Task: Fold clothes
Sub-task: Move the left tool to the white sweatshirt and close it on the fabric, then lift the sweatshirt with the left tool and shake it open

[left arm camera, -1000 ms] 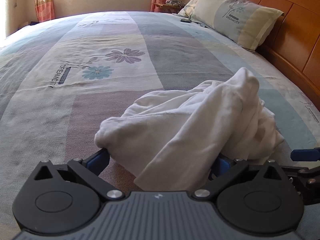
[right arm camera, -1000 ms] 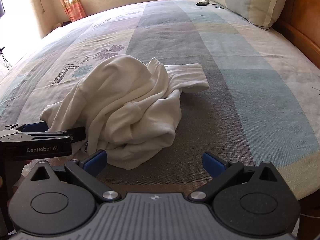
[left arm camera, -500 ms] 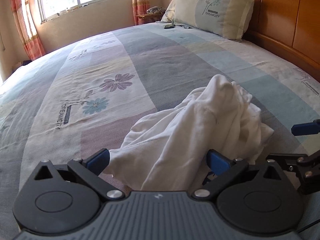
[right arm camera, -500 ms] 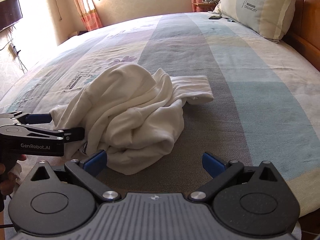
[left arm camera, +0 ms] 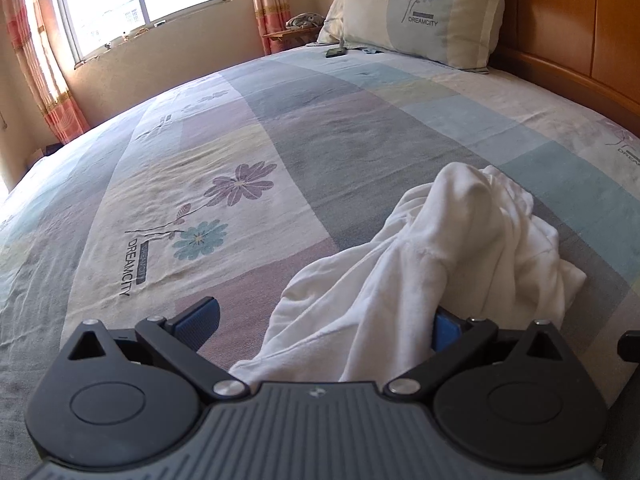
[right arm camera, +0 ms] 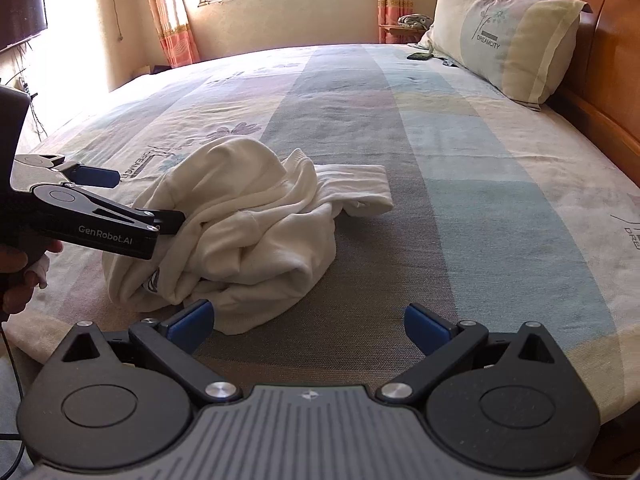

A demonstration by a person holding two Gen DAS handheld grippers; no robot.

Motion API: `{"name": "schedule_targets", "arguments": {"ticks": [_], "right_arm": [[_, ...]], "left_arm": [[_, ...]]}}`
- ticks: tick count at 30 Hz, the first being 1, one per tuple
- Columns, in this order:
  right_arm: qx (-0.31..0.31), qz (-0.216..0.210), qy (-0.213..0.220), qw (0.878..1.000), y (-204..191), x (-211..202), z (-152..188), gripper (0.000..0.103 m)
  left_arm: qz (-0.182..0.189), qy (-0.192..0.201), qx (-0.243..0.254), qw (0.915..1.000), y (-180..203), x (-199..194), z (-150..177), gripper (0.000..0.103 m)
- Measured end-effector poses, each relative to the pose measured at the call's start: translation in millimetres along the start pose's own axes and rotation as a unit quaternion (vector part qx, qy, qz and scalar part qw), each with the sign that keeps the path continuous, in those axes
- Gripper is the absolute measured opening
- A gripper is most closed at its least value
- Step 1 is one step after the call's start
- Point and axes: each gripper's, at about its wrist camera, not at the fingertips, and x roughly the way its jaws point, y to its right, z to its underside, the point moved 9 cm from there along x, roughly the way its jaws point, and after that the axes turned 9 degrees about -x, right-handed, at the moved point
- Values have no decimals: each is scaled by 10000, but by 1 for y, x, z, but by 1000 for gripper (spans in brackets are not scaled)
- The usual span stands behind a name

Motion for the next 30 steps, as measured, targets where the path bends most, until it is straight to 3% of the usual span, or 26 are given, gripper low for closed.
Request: {"name": "schedule_targets", "arguments": {"ticks": [5,11,14,16,19,21,24,30], "right_arm": [[1,32,20,10000,4,0,1,103],[-72,-62,-35,9999,-5,5,0,103],[-141,-76,-31,9999,-9,4,0,103],[-154,-61,-20,9999,-9,3,-1,103],[-122,-50,-42,9999,-8,4,0,103],[-107,-52,-48,9999,-8,4,1,103],[-119,-101,-32,9999,-10,4,0,103],[-270,-81,88,9996,-10,1,-6,103]], "left_arm": [[-187,-122,-313,9993,-31,2,8,102],[541,-168,-75,9984,-5,5,10,96],[740,-94,36,9972,3,4,9,80],[891,-45,176,9959,8,1,8,52],[1028,-12,458,9936,16,-5,8,28],[1142,-35,609,9916,20,-9,9,19],[990,91,745,9923,18,-15,7,8],[599,283,495,9966,-16,-29,0,6]]}}
